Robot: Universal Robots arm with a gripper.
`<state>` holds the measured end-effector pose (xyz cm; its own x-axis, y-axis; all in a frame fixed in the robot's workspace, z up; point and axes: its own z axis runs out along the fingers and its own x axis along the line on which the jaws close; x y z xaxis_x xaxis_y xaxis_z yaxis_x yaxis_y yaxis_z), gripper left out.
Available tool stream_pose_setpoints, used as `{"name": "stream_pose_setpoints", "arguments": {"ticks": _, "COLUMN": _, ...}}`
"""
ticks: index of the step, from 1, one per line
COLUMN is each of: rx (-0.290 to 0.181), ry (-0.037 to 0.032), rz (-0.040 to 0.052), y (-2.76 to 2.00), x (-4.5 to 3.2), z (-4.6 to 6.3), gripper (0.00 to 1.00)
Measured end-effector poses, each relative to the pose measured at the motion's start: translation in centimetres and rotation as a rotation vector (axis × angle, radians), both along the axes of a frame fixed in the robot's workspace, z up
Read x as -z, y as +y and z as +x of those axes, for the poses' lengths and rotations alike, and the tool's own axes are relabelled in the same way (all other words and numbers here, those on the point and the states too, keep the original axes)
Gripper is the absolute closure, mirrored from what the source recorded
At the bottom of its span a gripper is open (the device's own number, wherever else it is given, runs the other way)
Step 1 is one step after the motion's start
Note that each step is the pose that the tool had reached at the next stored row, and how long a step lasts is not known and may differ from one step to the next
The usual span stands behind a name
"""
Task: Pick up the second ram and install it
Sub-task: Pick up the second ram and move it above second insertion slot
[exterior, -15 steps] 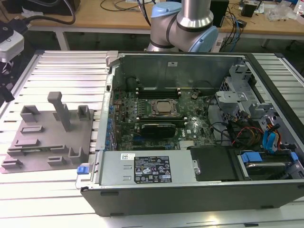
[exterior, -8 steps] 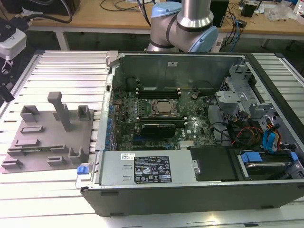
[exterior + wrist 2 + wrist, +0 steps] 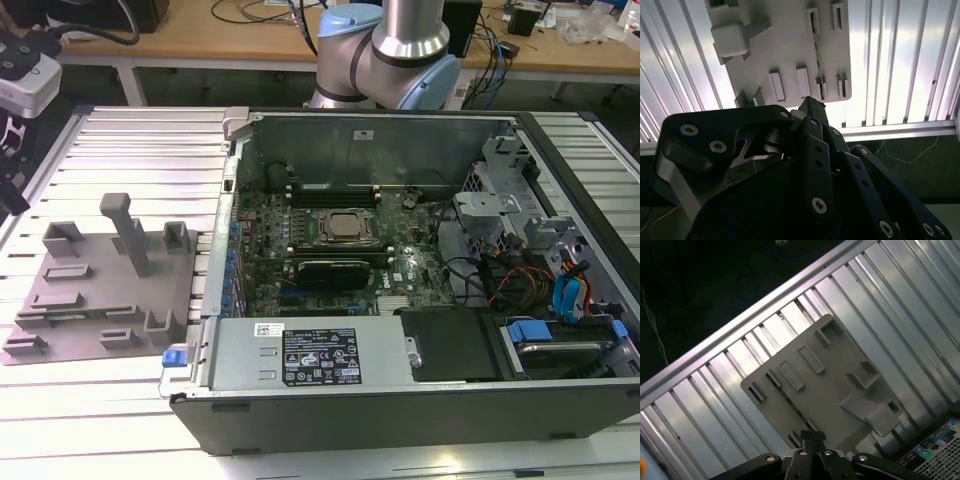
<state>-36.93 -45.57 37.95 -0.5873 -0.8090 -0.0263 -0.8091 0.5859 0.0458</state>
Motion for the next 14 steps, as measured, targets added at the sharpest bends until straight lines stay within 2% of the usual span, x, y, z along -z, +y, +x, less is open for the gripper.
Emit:
{"name": "stream_pose_setpoints", "arguments": {"ticks": 8, "rx": -0.091, "ry": 0.0000, "rz": 0.0000, "y": 0.00, "x": 0.00, "z": 0.00, "gripper": 0.92}}
{"name": "stream_pose_setpoints", "arguments": {"ticks": 14, "rx": -0.196, "ry": 0.0001, "rz": -0.0001, "y": 0.00, "x": -0.01, "z": 0.00, "gripper": 0.92}}
